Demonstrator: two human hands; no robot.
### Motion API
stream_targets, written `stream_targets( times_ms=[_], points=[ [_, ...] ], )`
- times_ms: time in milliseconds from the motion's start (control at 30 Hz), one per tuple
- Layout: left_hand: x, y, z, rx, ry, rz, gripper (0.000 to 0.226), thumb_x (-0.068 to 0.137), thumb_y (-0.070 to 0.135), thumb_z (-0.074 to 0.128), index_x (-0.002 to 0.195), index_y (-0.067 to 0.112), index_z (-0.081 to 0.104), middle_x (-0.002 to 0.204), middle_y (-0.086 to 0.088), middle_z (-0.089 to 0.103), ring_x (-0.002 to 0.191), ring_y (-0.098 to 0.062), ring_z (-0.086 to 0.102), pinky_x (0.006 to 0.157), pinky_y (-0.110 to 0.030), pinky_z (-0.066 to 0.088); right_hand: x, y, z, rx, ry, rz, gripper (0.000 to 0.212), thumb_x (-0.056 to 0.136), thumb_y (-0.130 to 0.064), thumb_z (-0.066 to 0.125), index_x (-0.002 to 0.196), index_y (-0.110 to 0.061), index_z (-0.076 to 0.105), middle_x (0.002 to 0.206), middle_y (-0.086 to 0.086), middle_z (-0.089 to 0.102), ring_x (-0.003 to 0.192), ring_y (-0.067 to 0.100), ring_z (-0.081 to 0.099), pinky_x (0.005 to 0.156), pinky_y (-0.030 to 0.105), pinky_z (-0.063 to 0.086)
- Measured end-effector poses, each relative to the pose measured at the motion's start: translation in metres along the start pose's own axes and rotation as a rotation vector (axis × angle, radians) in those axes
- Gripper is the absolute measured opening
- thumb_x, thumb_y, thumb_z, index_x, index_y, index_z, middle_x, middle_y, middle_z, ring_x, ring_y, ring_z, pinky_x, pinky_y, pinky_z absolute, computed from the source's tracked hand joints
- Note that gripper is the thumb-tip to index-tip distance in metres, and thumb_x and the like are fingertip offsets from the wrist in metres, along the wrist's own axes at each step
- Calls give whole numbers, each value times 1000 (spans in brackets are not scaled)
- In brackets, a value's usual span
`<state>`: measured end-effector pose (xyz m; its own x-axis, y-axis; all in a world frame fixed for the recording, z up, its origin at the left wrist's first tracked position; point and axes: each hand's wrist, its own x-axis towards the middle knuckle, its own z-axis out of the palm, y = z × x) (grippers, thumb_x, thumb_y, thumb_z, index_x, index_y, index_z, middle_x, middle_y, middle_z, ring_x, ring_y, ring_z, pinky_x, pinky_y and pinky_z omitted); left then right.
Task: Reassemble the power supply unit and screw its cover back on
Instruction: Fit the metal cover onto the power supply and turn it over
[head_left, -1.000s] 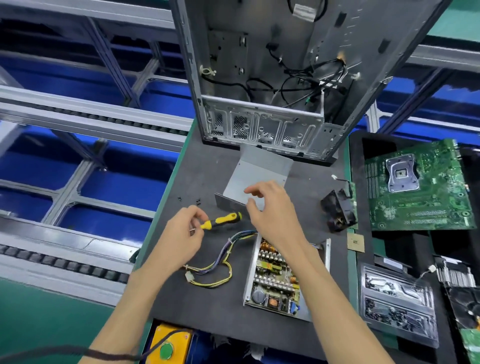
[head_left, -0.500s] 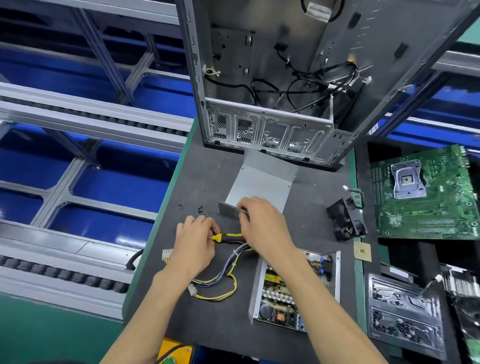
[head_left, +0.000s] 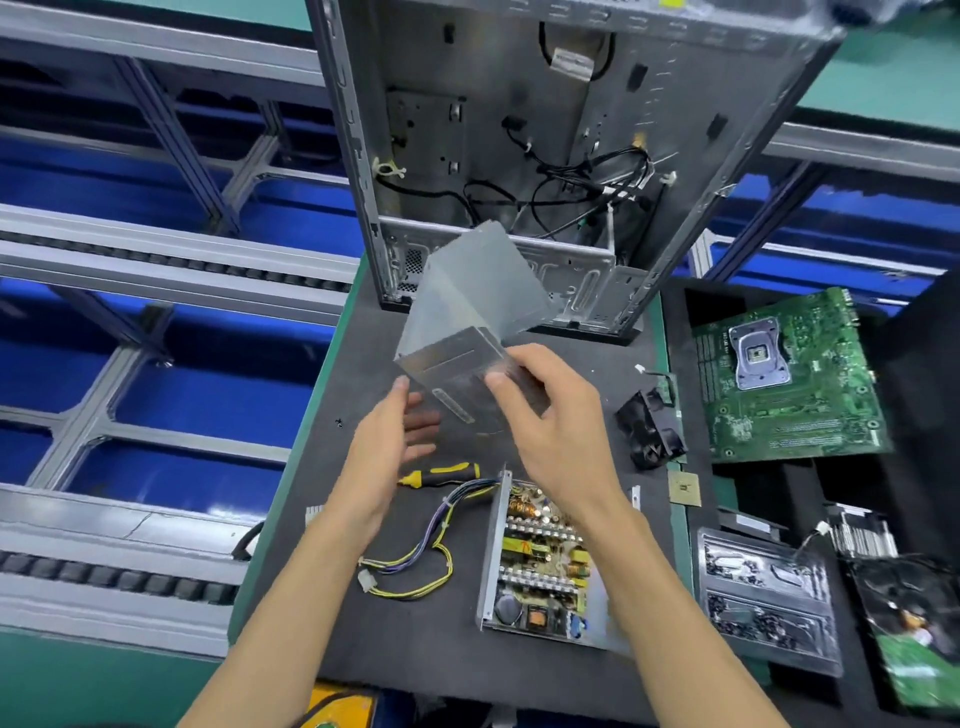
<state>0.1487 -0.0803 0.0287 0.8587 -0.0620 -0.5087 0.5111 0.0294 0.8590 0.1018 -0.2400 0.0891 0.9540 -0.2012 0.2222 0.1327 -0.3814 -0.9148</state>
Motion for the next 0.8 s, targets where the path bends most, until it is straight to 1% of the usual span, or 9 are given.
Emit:
stream_targets(
  times_ms=[67, 167, 267, 300, 433, 533, 633, 733, 800],
  points=[
    [-3, 10, 6, -297, -66, -139, 59, 100, 63, 42, 114, 9, 60, 104, -19, 73, 106, -33, 70, 96, -46, 54, -9, -6, -7, 180, 12, 33, 7, 101, -10, 61, 99, -10, 68, 88, -8, 66, 82, 6, 58, 79, 21, 46],
    [-12, 16, 11, -381, -266, -230, 90, 91, 80, 35, 135, 4, 56, 129, -27, 66, 124, -40, 62, 114, -51, 40, -25, -12, -17, 393, 46, 95, 10, 101, -9, 60, 101, -11, 69, 92, -6, 70, 87, 9, 63, 81, 28, 55],
    [-27, 21, 15, -436, -466, -285, 102, 89, 85, 29, 140, 1, 57, 138, -28, 59, 131, -39, 57, 114, -49, 38, -39, -15, -23, 646, 107, 197, 12, 98, -12, 61, 102, -10, 72, 101, 7, 72, 96, 21, 66, 93, 56, 54],
    [-33, 24, 18, -441, -499, -291, 101, 89, 85, 29, 138, 2, 60, 138, -26, 60, 131, -38, 58, 111, -48, 42, -43, -16, -25, 734, 114, 226, 14, 97, -13, 60, 102, -13, 74, 104, 8, 73, 99, 22, 67, 94, 58, 53],
    [-49, 28, 32, -459, -453, -235, 76, 96, 75, 35, 136, 18, 65, 136, -16, 65, 124, -32, 64, 90, -46, 60, -56, -18, -35, 979, 66, 258, 23, 99, -12, 55, 105, -19, 76, 114, 8, 74, 107, 21, 69, 89, 40, 58],
    [-58, 32, 41, -481, -399, -189, 64, 99, 66, 41, 140, 21, 60, 137, -12, 65, 126, -30, 62, 99, -50, 55, -64, -16, -43, 1055, 66, 276, 21, 101, -10, 55, 106, -18, 74, 119, 7, 72, 112, 19, 67, 93, 39, 56],
    [-67, 36, 45, -488, -369, -205, 61, 97, 65, 46, 136, 21, 64, 134, -12, 67, 124, -31, 64, 103, -52, 52, -70, -10, -51, 1046, 88, 316, 24, 98, -12, 58, 114, -19, 74, 122, 7, 72, 112, 18, 66, 97, 40, 54],
    [-74, 39, 44, -526, -325, -233, 55, 96, 64, 52, 116, 19, 78, 124, -12, 72, 112, -31, 71, 92, -52, 58, -79, -3, -57, 1049, 86, 377, 34, 92, -13, 62, 126, -16, 68, 124, 9, 70, 105, 18, 65, 90, 33, 52],
    [-78, 39, 46, -519, -291, -258, 51, 96, 61, 55, 113, 20, 78, 120, -10, 74, 106, -29, 73, 86, -49, 61, -85, 0, -59, 1066, 75, 393, 36, 92, -13, 62, 127, -16, 67, 124, 8, 70, 103, 17, 65, 87, 29, 53]
  ],
)
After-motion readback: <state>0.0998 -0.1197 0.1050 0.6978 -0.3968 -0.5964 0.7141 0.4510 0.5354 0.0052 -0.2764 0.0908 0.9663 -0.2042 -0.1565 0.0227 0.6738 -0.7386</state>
